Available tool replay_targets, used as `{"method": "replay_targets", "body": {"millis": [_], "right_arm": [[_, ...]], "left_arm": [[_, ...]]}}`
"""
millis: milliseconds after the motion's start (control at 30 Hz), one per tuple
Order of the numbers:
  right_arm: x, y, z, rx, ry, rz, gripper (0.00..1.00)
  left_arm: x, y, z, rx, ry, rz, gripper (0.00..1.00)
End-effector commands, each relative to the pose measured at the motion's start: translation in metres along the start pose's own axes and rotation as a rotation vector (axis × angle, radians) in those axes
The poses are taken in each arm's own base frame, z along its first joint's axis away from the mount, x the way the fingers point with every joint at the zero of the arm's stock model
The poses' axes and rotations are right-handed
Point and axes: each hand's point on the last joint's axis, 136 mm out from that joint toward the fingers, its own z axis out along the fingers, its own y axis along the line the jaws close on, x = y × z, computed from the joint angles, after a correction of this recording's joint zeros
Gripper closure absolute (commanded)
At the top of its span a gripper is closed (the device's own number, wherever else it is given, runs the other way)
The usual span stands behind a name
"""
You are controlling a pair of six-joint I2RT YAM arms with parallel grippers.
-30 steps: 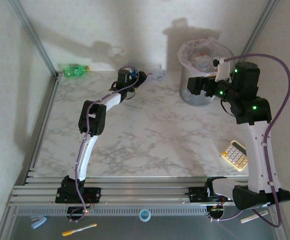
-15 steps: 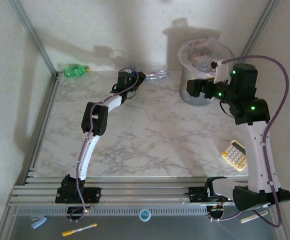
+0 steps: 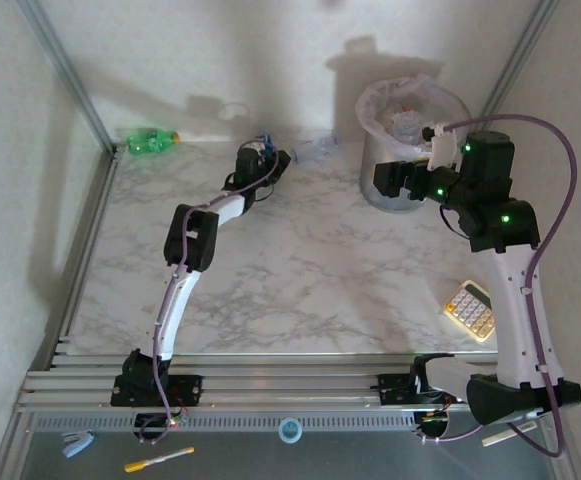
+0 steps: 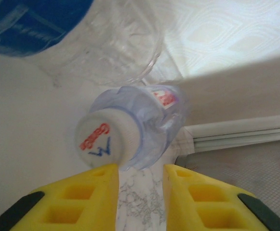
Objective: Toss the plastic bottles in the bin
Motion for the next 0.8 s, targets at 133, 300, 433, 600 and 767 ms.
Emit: {"method": "replay_targets", "body": {"millis": [133, 300, 433, 600, 767], "right_arm": [[-0.001, 0.003, -0.004, 0.001, -0.014, -0.022, 0.01], [0.001, 0.003, -0.001, -0.004, -0.007, -0.021, 0.01], [0.001, 0.001, 0.002, 0.0, -0.007, -0.021, 0.01], [0.006, -0.003, 0.016, -0.015, 0.005, 0.015, 0.01], [0.018, -0.006, 0.041, -0.038, 0.063, 0.093, 0.01]], "left_arm": [[-0.01, -0.027, -0.016, 0.059, -0.021, 0.03, 0.54], [-0.014, -0.026, -0.014, -0.019, -0.04, 0.063, 0.21], [-0.013, -0.016, -0.006, -0.031, -0.034, 0.025, 0.19], [-0.012, -0.014, 0.003, -0.037, -0.035, 0.025, 0.18], [-0.009, -0.013, 0.013, -0.07, -0.029, 0.055, 0.17]]}}
